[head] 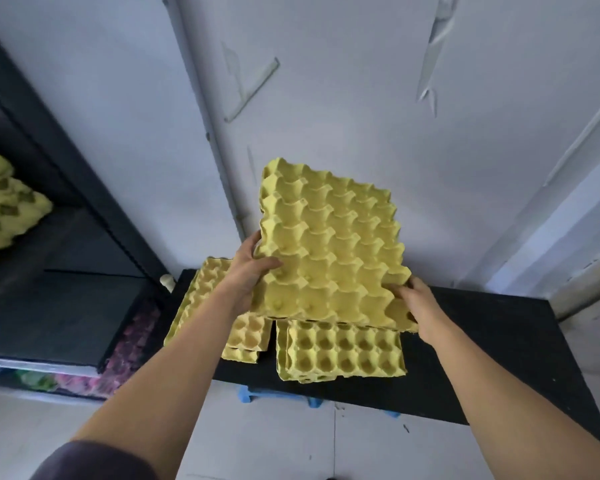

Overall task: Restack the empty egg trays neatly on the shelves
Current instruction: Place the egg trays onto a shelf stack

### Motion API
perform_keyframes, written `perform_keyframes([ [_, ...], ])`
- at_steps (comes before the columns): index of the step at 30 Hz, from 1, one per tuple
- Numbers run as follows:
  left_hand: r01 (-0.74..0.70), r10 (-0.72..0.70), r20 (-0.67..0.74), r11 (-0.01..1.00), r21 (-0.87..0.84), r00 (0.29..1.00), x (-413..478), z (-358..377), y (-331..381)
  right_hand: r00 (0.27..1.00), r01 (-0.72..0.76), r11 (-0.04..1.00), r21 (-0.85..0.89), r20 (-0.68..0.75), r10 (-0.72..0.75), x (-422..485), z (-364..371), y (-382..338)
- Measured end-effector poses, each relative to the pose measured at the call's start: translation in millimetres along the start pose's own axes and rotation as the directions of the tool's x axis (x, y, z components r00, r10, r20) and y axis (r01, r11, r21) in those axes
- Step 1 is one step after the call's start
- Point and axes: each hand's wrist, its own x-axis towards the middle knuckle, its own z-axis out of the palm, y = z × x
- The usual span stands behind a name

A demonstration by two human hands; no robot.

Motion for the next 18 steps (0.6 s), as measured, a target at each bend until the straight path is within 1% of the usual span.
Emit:
perform_keyframes([
  [1,-0.027,0.027,-0.027,1.0,0.011,0.999,-5.5,-10.3,8.9,1.0,0.026,1.0,0.017,0.011,-0.026,-6.4,9.7,-8.3],
  [3,-0.089,0.095,-0.07,0.992,0.088,0.993,-17.1,-29.9,26.0,0.997,0.073,0.996,0.043,0.009,-0.073,-20.6,30.3,-25.5],
  [5,-0.174,0.205,-0.102,0.952,0.252,0.973,-33.2,-51.5,41.6,0.992,0.128,0.99,0.051,0.012,-0.129,-36.9,54.2,-38.6],
  [6,-0.205,0.271,-0.126,0.9,0.384,0.954,-43.4,-63.3,48.7,0.988,0.152,0.987,0.045,0.017,-0.153,-45.7,67.2,-42.7],
  [7,-0.205,0.349,-0.162,0.802,0.56,0.923,-55.4,-74.7,55.0,0.985,0.171,0.984,0.047,0.024,-0.172,-54.8,80.1,-45.7],
  [8,-0.17,0.445,-0.198,0.66,0.732,0.873,-70.2,-82.5,60.3,0.982,0.184,0.982,0.05,0.031,-0.186,-64.2,91.4,-48.1],
  [9,-0.15,0.584,-0.183,0.475,0.867,0.791,-90.3,-93.6,64.1,0.978,0.201,0.978,0.058,0.037,-0.203,-76.8,105.3,-50.0],
  [10,-0.174,0.717,-0.07,0.261,0.95,0.694,-109.9,-104.5,66.2,0.975,0.213,0.974,0.07,0.04,-0.217,-90.6,119.0,-51.5],
  [11,-0.213,0.787,0.111,0.027,0.977,0.607,-129.2,-116.7,67.8,0.972,0.228,0.97,0.086,0.045,-0.232,-104.6,134.8,-52.7],
  [12,-0.227,0.764,0.295,-0.197,0.954,0.574,-150.4,-126.6,69.1,0.968,0.238,0.966,0.105,0.051,-0.244,-118.9,150.9,-54.8],
  [13,-0.238,0.649,0.439,-0.378,0.895,0.622,-164.7,-135.4,67.0,0.962,0.258,0.96,0.112,0.067,-0.266,-132.2,164.5,-56.7],
  [14,-0.241,0.522,0.5,-0.486,0.84,0.691,-180.5,-148.4,63.5,0.955,0.273,0.956,0.105,0.091,-0.283,-148.9,182.8,-59.8],
  [15,-0.231,0.424,0.505,-0.547,0.804,0.752,-191.0,-162.0,57.5,0.948,0.283,0.955,0.084,0.126,-0.292,-162.1,200.4,-61.7],
  [16,-0.219,0.38,0.504,-0.587,0.779,0.775,-201.0,-177.3,51.3,0.944,0.278,0.959,0.059,0.166,-0.284,-175.6,220.0,-63.0],
  [18,-0.176,0.382,0.494,-0.624,0.761,0.781,-216.4,-209.4,40.8,0.941,0.252,0.968,0.0,0.231,-0.245,-196.3,256.7,-63.3],
])
